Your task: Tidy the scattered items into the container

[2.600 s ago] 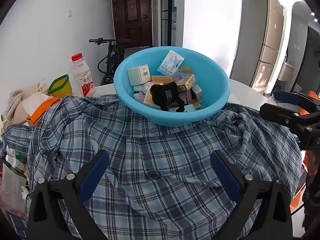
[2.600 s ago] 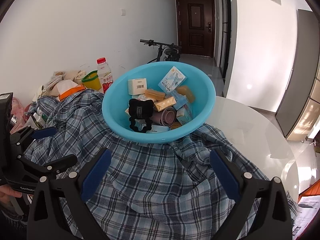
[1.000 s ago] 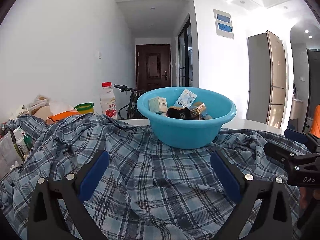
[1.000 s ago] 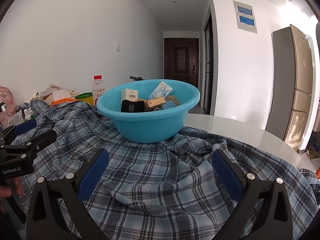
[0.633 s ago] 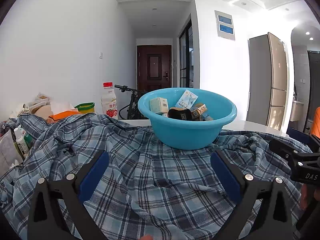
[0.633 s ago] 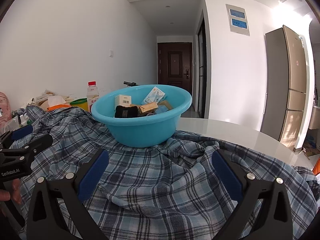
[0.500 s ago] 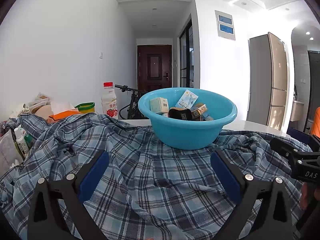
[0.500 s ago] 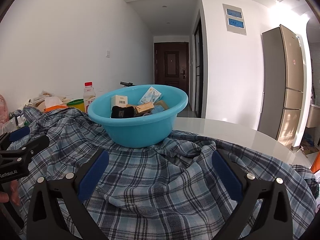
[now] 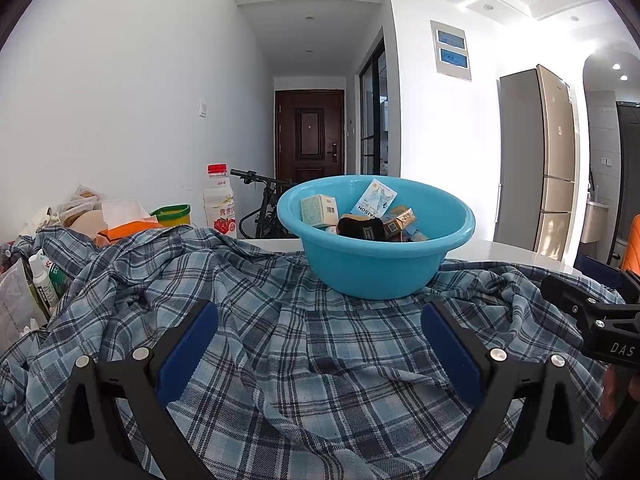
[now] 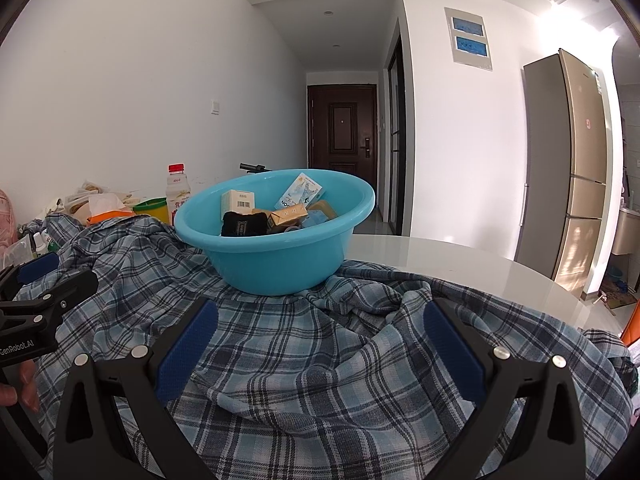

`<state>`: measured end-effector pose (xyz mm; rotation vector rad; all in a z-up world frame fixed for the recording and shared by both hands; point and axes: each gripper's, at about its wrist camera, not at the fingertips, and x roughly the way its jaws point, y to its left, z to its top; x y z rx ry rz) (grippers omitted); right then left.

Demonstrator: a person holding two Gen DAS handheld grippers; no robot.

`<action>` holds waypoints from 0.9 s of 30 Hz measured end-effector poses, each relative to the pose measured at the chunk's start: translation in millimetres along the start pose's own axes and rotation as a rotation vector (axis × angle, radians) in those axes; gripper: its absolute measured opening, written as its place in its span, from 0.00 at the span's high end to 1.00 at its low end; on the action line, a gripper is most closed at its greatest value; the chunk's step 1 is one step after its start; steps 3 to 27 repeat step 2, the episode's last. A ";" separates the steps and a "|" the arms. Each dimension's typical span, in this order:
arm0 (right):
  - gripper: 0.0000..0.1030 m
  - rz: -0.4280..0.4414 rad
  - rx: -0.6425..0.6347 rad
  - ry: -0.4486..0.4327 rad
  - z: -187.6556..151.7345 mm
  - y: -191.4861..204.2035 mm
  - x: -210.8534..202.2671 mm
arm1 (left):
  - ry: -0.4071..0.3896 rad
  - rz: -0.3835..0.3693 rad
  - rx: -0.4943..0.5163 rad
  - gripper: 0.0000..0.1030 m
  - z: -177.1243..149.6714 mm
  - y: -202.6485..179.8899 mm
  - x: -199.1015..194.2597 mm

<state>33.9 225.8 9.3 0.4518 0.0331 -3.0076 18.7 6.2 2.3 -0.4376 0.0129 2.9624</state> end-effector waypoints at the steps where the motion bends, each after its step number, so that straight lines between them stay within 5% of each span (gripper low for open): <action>1: 0.01 0.000 0.000 0.000 -0.1 0.1 -0.1 | 0.000 0.002 0.000 0.00 0.4 0.2 0.8; 27: 0.01 0.000 0.000 0.000 -0.1 0.1 -0.1 | 0.000 0.006 -0.001 0.00 0.8 0.4 1.4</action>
